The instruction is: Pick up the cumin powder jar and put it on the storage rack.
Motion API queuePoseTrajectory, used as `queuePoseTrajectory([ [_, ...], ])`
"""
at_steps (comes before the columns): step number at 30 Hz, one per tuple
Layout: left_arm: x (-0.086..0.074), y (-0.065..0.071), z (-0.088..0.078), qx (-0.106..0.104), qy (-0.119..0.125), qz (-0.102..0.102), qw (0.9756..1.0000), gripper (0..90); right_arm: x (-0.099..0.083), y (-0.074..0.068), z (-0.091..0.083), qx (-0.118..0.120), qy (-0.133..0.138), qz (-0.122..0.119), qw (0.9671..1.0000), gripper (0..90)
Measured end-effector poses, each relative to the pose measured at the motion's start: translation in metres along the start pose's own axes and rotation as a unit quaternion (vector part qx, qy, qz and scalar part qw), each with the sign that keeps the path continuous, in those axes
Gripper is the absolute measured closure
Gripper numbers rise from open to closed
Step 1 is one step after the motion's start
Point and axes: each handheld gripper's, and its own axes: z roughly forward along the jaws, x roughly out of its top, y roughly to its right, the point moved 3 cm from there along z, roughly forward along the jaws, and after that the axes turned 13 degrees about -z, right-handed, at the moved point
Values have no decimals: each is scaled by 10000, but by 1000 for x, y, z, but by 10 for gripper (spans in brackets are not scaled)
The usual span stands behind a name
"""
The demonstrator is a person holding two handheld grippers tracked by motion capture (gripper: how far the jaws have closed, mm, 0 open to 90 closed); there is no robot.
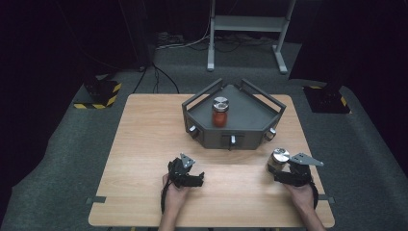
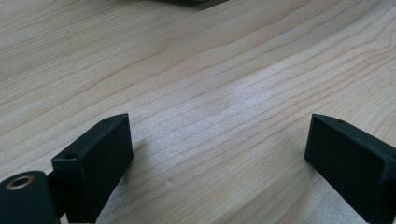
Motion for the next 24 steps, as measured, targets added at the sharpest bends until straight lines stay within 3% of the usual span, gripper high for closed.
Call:
queuePoseTrajectory([
  [24, 0, 0, 0, 4, 4, -4, 10000, 80, -6, 1, 0, -54, 104, -4, 9999, 259],
])
